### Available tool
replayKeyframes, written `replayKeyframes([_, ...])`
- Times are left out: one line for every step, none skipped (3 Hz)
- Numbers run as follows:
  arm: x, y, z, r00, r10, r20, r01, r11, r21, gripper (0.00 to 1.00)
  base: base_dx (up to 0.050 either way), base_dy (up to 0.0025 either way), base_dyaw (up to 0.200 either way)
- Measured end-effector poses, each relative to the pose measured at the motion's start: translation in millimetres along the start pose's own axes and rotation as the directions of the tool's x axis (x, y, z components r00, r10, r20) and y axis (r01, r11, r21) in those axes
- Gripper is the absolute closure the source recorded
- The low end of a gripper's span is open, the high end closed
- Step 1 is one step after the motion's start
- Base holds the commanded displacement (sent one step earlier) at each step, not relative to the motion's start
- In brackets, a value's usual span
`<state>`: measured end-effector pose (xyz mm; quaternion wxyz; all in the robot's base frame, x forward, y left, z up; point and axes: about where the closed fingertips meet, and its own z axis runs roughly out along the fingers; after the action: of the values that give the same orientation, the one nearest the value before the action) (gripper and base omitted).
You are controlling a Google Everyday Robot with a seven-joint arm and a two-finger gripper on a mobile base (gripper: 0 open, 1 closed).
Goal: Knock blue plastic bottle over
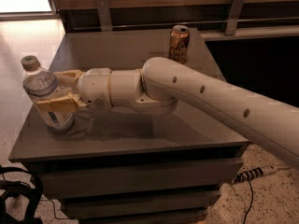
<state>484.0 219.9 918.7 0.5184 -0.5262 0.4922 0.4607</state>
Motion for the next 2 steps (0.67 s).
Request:
replayKeyframes([-4.6,-5.6,-4.1,1.0,-0.012,-0.024,0.012,0.9999,0.002,1.0,0.0,0.0,0.0])
replayKeyframes([-18.1,-19.1,-17.7,0.994,-0.041,-0.101,0.041,0.9991,0.003,1.0,0.0,0.0,0.0])
